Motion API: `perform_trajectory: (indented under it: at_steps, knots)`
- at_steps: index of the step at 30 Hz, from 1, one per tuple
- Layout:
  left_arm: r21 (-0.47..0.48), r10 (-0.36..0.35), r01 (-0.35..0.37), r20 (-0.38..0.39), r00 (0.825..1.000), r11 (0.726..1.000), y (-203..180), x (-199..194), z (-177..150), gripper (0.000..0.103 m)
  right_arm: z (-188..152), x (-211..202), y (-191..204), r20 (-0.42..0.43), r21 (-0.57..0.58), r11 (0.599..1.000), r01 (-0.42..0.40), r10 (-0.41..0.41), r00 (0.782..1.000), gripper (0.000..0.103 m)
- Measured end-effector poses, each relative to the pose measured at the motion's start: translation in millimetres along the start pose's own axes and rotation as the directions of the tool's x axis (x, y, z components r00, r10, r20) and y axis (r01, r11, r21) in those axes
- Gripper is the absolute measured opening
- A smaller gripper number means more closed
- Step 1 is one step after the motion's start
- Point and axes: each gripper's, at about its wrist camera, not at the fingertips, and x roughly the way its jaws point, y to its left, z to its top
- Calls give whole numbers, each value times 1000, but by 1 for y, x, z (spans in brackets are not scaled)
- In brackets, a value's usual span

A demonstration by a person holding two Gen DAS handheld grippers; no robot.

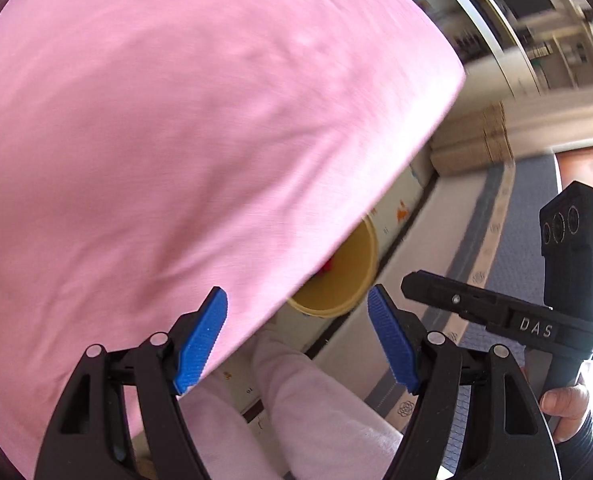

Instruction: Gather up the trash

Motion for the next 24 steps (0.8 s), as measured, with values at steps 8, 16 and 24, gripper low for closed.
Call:
perform_trajectory:
  at_steps: [8, 16, 24]
  knots:
    - [-172, 114, -82, 189, 975, 982, 107, -95, -28, 77, 4, 42, 134, -37, -235, 972, 31, -41, 998, 36]
    - [-305, 242, -147, 302, 922, 941, 180, -162, -57, 84, 0, 61, 233, 42, -459, 883, 100, -91, 995, 49]
    - [-473, 379, -166, 402, 833, 865, 214, -218, -85, 90, -16, 56, 306, 120, -652, 748, 120, -54, 991, 74]
